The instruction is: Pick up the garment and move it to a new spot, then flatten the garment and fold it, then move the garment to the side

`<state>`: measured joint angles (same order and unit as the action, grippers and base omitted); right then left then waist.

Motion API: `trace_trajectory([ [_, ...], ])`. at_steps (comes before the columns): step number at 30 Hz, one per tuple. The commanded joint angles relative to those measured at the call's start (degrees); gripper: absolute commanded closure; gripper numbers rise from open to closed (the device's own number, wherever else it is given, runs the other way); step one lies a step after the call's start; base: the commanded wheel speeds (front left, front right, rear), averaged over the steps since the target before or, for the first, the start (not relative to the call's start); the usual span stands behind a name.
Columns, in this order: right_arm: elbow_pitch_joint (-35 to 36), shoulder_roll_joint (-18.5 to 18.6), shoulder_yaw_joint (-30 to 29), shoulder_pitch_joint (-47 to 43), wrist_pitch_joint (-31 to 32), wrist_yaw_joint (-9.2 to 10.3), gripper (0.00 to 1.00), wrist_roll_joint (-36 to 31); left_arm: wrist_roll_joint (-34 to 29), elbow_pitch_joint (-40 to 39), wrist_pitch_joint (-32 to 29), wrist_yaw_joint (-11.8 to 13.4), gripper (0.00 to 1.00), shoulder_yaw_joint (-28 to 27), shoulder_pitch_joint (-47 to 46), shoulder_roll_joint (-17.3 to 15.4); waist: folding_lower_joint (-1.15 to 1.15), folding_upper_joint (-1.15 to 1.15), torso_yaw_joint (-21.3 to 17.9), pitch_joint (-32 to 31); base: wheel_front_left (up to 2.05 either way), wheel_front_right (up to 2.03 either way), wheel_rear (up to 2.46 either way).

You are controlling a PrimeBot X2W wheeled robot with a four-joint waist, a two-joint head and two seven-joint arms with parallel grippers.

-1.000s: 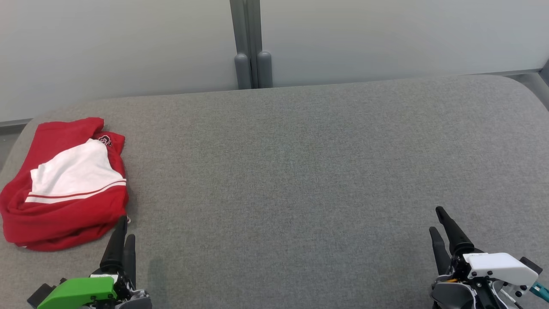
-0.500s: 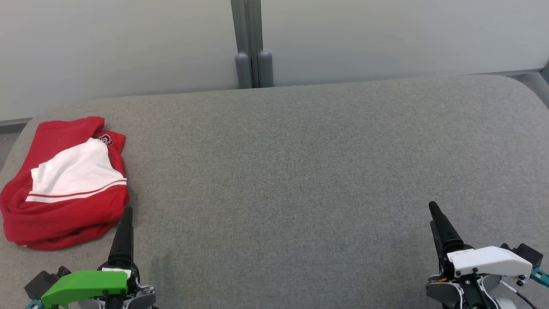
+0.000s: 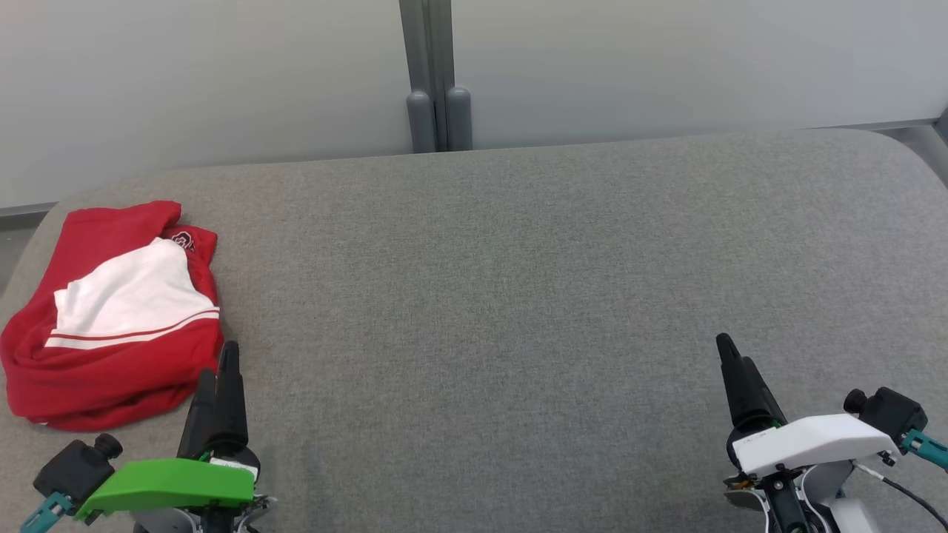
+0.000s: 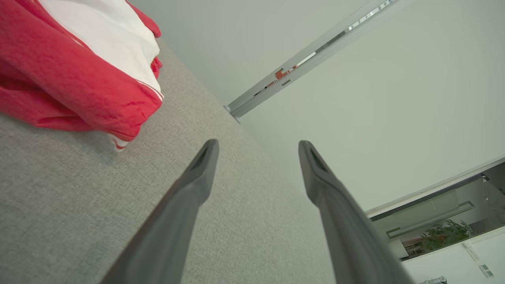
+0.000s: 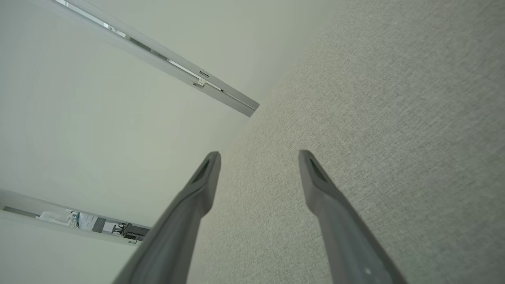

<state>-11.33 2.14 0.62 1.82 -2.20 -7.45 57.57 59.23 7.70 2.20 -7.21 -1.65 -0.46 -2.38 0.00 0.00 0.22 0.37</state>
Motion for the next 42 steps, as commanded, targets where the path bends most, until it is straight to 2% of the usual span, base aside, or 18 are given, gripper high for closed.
trace_trajectory([
  [1, 1.3, 0.4, 0.6, 0.4, -0.7, -0.03, 0.00, -2.8, -2.9, -1.5, 0.6, -0.1, 0.00, 0.3, 0.0, -0.1, 0.00, 0.00, 0.0, -0.1, 0.00, 0.00, 0.00],
  [14, 3.4, 0.5, 3.4, -0.3, -3.2, -0.03, 0.00, -14.6, -16.5, -4.2, 3.2, 0.9, 0.00, 2.6, 1.2, -0.2, 0.00, 0.00, 0.0, -0.2, 0.00, 0.00, 0.00],
  [42, 5.9, 0.6, 6.1, -1.0, -7.6, -0.04, 0.00, -33.2, -35.8, -6.7, 7.6, 1.0, 0.00, 6.9, 2.5, -0.7, 0.00, 0.00, 0.0, -0.2, 0.00, 0.00, 0.00],
])
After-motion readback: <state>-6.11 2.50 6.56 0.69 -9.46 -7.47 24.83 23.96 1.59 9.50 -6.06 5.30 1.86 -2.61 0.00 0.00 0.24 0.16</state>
